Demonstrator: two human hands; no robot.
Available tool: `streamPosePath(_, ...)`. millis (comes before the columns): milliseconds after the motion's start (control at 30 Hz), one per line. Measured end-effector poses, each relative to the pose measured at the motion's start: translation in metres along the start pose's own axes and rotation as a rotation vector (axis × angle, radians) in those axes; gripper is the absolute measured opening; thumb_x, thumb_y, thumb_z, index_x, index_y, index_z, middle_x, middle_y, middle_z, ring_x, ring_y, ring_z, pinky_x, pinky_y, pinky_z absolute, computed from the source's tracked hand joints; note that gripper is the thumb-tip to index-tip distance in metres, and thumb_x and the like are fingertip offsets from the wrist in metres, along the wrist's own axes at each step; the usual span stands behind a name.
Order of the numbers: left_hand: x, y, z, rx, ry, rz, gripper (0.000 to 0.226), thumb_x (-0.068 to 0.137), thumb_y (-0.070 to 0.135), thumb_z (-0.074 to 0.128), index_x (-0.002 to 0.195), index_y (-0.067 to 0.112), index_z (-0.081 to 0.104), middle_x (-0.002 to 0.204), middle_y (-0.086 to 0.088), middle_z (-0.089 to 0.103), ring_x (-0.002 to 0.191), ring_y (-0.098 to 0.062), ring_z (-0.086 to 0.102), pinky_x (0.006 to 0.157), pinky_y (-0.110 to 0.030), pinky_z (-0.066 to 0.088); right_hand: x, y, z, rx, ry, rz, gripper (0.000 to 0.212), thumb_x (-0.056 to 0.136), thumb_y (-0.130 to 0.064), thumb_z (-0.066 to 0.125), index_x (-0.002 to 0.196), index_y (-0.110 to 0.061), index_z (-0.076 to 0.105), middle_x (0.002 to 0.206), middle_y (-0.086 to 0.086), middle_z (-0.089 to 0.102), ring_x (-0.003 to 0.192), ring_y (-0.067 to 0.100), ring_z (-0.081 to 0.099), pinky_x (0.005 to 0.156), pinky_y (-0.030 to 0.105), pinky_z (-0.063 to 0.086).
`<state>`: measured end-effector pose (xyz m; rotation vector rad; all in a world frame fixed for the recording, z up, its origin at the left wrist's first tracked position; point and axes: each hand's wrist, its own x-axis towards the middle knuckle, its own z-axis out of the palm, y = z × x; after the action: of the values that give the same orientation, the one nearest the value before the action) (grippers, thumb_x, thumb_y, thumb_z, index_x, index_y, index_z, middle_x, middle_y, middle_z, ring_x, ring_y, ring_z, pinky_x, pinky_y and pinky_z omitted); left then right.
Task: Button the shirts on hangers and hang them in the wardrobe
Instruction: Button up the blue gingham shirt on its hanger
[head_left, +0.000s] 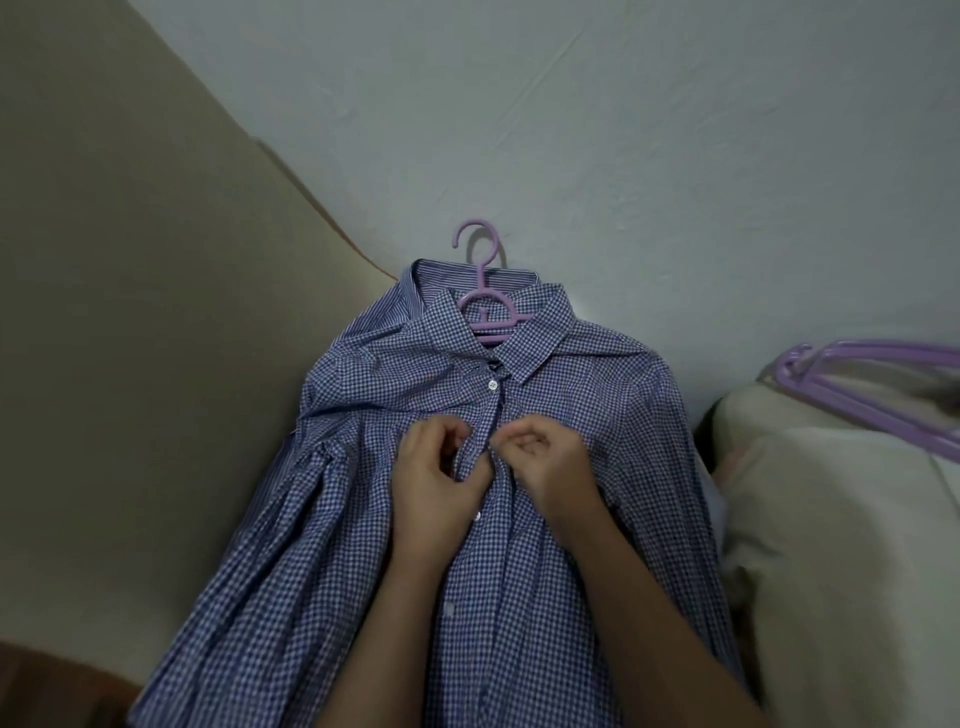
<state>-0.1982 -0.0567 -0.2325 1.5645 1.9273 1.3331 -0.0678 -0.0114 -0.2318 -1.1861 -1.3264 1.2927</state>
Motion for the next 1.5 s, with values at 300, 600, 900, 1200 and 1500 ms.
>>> streamPosePath(300,0.003,-0.005,-0.004,-0.047,0.050,-0.092,0.003,0.087,0.016,0.078,0.086,0.016,0.075,0.087,0.007,0.064,0.079,-0.001,0.062,0.069,-0.006,0.045,0.003,0.000,-0.001,-0.076,-0.047,0.110,0.014,0.082,-0.007,0.078,0.088,-0.009,0.065,0.070,-0.001,0.055,0.053,0.006,0.049,0.051,0.021,0.045)
streamPosePath(600,0.000,0.012,-0.015,0.003,0.053,-0.224,0.011,0.086,0.020,0.077,0.081,0.018,0.068,0.084,0.003,0.065,0.077,-0.010,0.061,0.072,-0.024,0.048,-0.001,-0.008,-0.007,0.122,-0.057,0.182,0.018,0.073,-0.004,0.084,0.083,-0.004,0.069,0.067,0.001,0.062,0.055,0.008,0.053,0.050,0.020,0.045)
streamPosePath(900,-0.007,0.004,-0.004,-0.321,0.050,-0.325,0.009,0.086,0.019,0.079,0.095,0.018,0.078,0.091,0.005,0.074,0.086,-0.002,0.068,0.074,-0.009,0.050,-0.003,-0.011,-0.008,0.220,-0.077,0.196,0.013,0.075,-0.001,0.081,0.085,0.004,0.074,0.069,0.010,0.069,0.053,0.010,0.053,0.049,0.019,0.044)
streamPosePath(1200,-0.011,0.003,-0.003,-0.332,0.075,-0.332,0.007,0.088,0.013,0.076,0.095,0.016,0.077,0.088,-0.001,0.074,0.081,-0.010,0.069,0.069,-0.011,0.052,-0.009,-0.026,0.007,0.151,-0.011,0.329,0.005,0.086,-0.002,0.071,0.083,-0.002,0.075,0.080,0.011,0.076,0.059,0.013,0.065,0.048,0.018,0.044)
streamPosePath(1500,-0.008,0.000,-0.002,-0.397,0.083,-0.381,0.008,0.089,0.013,0.076,0.096,0.015,0.079,0.091,0.005,0.078,0.090,-0.008,0.072,0.086,-0.027,0.057,-0.018,-0.026,0.026,0.215,0.172,0.370,0.006,0.086,0.002,0.071,0.082,0.000,0.075,0.063,0.002,0.069,0.050,0.005,0.056,0.046,0.012,0.043)
